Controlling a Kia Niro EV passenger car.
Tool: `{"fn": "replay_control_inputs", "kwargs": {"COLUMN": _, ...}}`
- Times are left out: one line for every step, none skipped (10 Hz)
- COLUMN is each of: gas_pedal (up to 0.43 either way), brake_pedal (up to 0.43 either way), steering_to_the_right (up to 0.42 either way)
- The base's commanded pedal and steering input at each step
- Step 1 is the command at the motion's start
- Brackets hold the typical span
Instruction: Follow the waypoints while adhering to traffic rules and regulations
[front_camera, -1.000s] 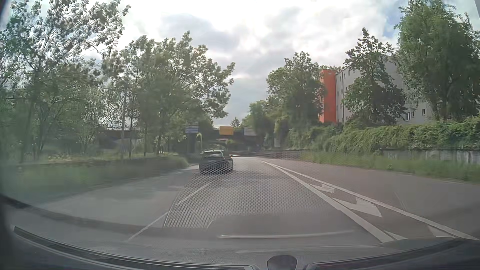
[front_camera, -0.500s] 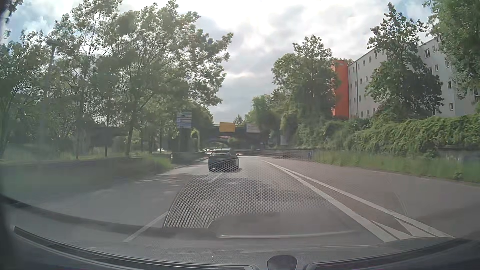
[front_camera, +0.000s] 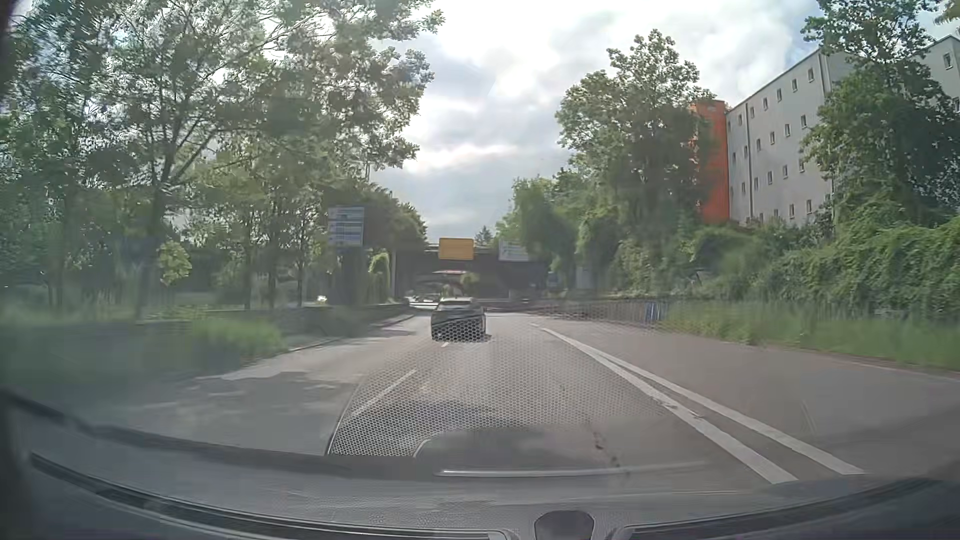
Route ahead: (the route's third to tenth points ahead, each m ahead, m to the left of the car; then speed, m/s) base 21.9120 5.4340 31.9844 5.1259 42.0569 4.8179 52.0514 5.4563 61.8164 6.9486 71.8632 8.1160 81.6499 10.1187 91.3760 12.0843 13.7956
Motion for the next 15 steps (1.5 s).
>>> {"fn": "replay_control_inputs", "kwargs": {"gas_pedal": 0.11, "brake_pedal": 0.0, "steering_to_the_right": -0.009}}
{"fn": "replay_control_inputs", "kwargs": {"gas_pedal": 0.11, "brake_pedal": 0.0, "steering_to_the_right": -0.009}}
{"fn": "replay_control_inputs", "kwargs": {"gas_pedal": 0.11, "brake_pedal": 0.0, "steering_to_the_right": -0.01}}
{"fn": "replay_control_inputs", "kwargs": {"gas_pedal": 0.11, "brake_pedal": 0.0, "steering_to_the_right": -0.01}}
{"fn": "replay_control_inputs", "kwargs": {"gas_pedal": 0.11, "brake_pedal": 0.0, "steering_to_the_right": -0.01}}
{"fn": "replay_control_inputs", "kwargs": {"gas_pedal": 0.11, "brake_pedal": 0.0, "steering_to_the_right": -0.01}}
{"fn": "replay_control_inputs", "kwargs": {"gas_pedal": 0.11, "brake_pedal": 0.0, "steering_to_the_right": -0.01}}
{"fn": "replay_control_inputs", "kwargs": {"gas_pedal": 0.098, "brake_pedal": 0.0, "steering_to_the_right": -0.01}}
{"fn": "replay_control_inputs", "kwargs": {"gas_pedal": 0.098, "brake_pedal": 0.0, "steering_to_the_right": -0.011}}
{"fn": "replay_control_inputs", "kwargs": {"gas_pedal": 0.098, "brake_pedal": 0.0, "steering_to_the_right": -0.011}}
{"fn": "replay_control_inputs", "kwargs": {"gas_pedal": 0.098, "brake_pedal": 0.0, "steering_to_the_right": -0.011}}
{"fn": "replay_control_inputs", "kwargs": {"gas_pedal": 0.098, "brake_pedal": 0.0, "steering_to_the_right": -0.011}}
{"fn": "replay_control_inputs", "kwargs": {"gas_pedal": 0.098, "brake_pedal": 0.0, "steering_to_the_right": -0.011}}
{"fn": "replay_control_inputs", "kwargs": {"gas_pedal": 0.098, "brake_pedal": 0.0, "steering_to_the_right": -0.011}}
{"fn": "replay_control_inputs", "kwargs": {"gas_pedal": 0.098, "brake_pedal": 0.0, "steering_to_the_right": -0.011}}
